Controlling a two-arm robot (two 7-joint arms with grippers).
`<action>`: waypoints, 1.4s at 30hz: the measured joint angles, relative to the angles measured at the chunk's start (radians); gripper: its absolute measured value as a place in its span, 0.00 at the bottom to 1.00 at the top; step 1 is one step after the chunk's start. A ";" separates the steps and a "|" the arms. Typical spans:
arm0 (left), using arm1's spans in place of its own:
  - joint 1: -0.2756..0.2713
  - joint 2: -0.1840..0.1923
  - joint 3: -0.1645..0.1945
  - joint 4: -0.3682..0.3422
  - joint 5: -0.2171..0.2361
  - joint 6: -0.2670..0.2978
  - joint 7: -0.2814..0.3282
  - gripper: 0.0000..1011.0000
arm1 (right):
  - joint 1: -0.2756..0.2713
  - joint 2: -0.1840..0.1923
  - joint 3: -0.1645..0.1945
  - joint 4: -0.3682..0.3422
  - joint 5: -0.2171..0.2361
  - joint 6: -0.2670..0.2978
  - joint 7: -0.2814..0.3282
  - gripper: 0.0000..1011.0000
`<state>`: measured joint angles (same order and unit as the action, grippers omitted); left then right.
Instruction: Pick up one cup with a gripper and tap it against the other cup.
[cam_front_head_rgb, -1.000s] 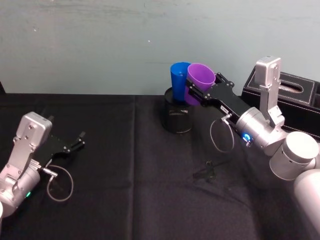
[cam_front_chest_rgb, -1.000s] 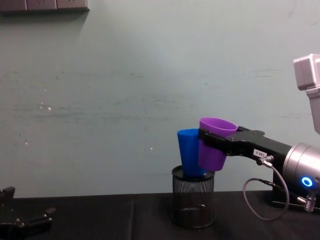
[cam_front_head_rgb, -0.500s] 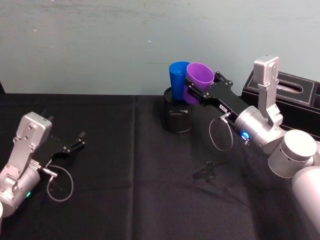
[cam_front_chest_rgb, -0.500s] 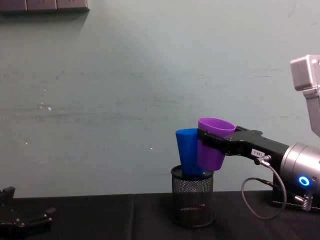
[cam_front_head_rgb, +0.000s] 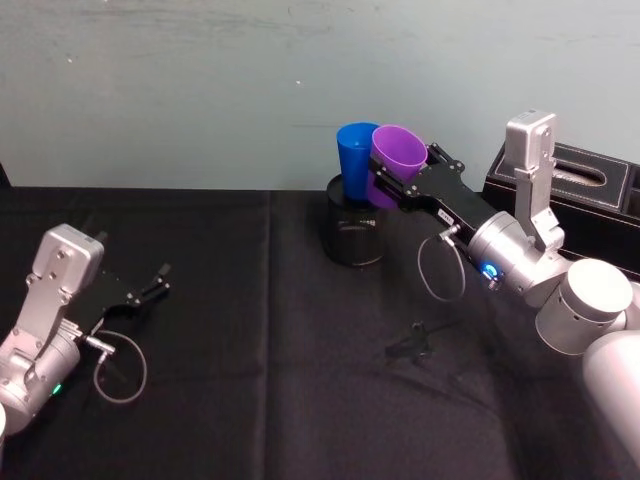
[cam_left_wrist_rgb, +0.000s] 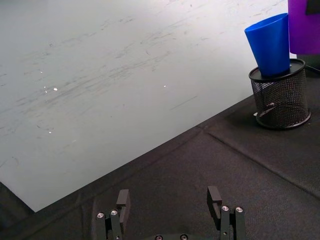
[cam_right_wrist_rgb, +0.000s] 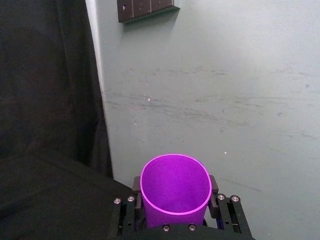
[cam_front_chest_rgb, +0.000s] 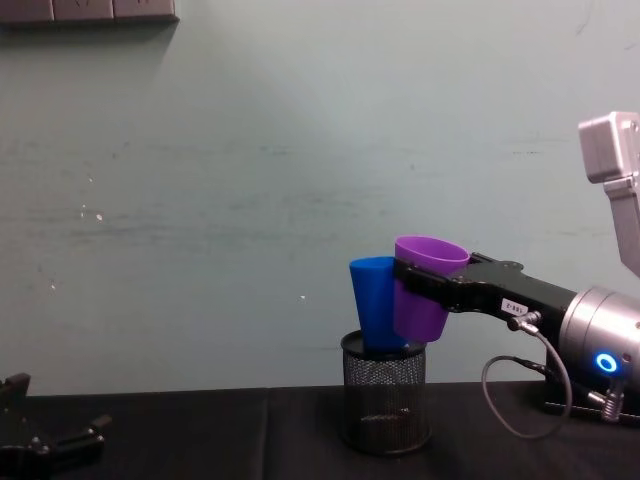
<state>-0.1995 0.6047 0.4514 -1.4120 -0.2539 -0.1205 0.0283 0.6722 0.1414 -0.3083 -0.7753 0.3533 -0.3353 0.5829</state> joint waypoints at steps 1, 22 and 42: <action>0.000 0.000 0.000 0.000 0.000 0.000 0.000 1.00 | 0.000 0.000 0.000 0.000 0.000 0.000 0.001 0.73; 0.000 0.000 0.000 0.000 0.000 0.000 0.000 1.00 | -0.026 0.018 0.002 -0.045 -0.003 0.026 -0.001 0.72; 0.000 0.000 0.000 0.000 0.000 0.000 0.000 1.00 | -0.121 0.082 -0.013 -0.244 0.002 0.147 -0.047 0.73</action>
<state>-0.1995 0.6047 0.4514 -1.4120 -0.2539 -0.1205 0.0283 0.5516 0.2237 -0.3210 -1.0195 0.3557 -0.1885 0.5359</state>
